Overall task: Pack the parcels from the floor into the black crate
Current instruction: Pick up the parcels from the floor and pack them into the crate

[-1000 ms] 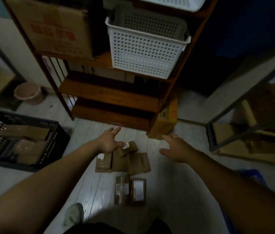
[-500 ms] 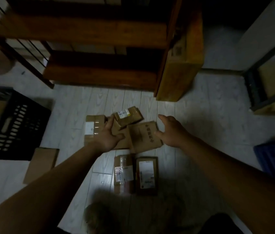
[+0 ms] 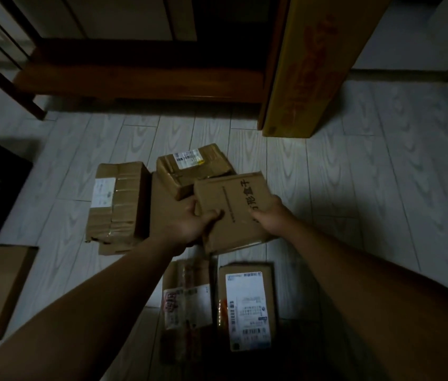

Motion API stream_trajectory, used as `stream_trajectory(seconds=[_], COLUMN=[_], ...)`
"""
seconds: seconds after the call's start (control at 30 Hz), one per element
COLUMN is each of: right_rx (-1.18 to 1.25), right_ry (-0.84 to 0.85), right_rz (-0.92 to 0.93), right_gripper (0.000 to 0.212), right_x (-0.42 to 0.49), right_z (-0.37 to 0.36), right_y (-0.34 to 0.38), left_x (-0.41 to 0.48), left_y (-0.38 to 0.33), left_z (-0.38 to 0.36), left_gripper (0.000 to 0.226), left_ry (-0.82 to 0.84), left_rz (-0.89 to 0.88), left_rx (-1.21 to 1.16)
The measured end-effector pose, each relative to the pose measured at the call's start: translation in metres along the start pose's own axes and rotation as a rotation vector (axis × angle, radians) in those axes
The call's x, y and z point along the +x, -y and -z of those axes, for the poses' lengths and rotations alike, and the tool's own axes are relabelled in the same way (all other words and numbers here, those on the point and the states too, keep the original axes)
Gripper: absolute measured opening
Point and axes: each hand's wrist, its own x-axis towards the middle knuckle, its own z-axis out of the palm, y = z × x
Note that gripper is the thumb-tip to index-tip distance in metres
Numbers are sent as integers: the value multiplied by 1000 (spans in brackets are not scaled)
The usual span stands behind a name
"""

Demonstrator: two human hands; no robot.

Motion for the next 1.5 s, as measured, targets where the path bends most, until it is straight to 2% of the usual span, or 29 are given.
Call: stream_trajectory(seconds=[0.07, 0.2, 0.33, 0.43, 0.53, 0.7, 0.93, 1.07, 1.13, 1.23, 1.3, 1.5], right_rx=[34, 68, 96, 27, -22, -5, 141, 202, 164, 47, -26, -332], right_ry=[-7, -40, -43, -44, -35, -56, -100, -113, -133, -198, -186, 2], right_rz=[33, 42, 44, 40, 50, 95, 230, 314, 348, 409, 463, 632], right_gripper=[30, 47, 59, 64, 63, 56, 46, 42, 51, 85, 100, 115], right_x=[1, -12, -33, -74, -134, -244, -421, -503, -535, -574, -599, -669], right_z=[-7, -9, 1, 26, 65, 133, 199, 213, 213, 206, 199, 176], right_y=[-4, 1, 21, 51, 93, 189, 332, 378, 391, 404, 411, 422], left_x=[1, -4, -16, -48, -97, -197, -365, -448, -482, -530, -561, -639], left_y=[6, 7, -5, -36, -87, -197, -353, -404, -416, -424, -422, -403], left_z=[-5, -5, 7, 22, 42, 91, 190, 232, 245, 258, 264, 291], left_gripper=[42, 64, 60, 64, 74, 73, 63, 55, 56, 56, 55, 53], left_ry=[-3, -1, 13, 37, 72, 70, 84, 67, 47, -45, -103, -303], left_rz=[-9, 35, -23, 16, 66, 13, -133, -171, -181, -193, -224, -209], left_rx=[-24, -96, -119, -140, -185, -163, -108, -53, -30, -21, -43, -54])
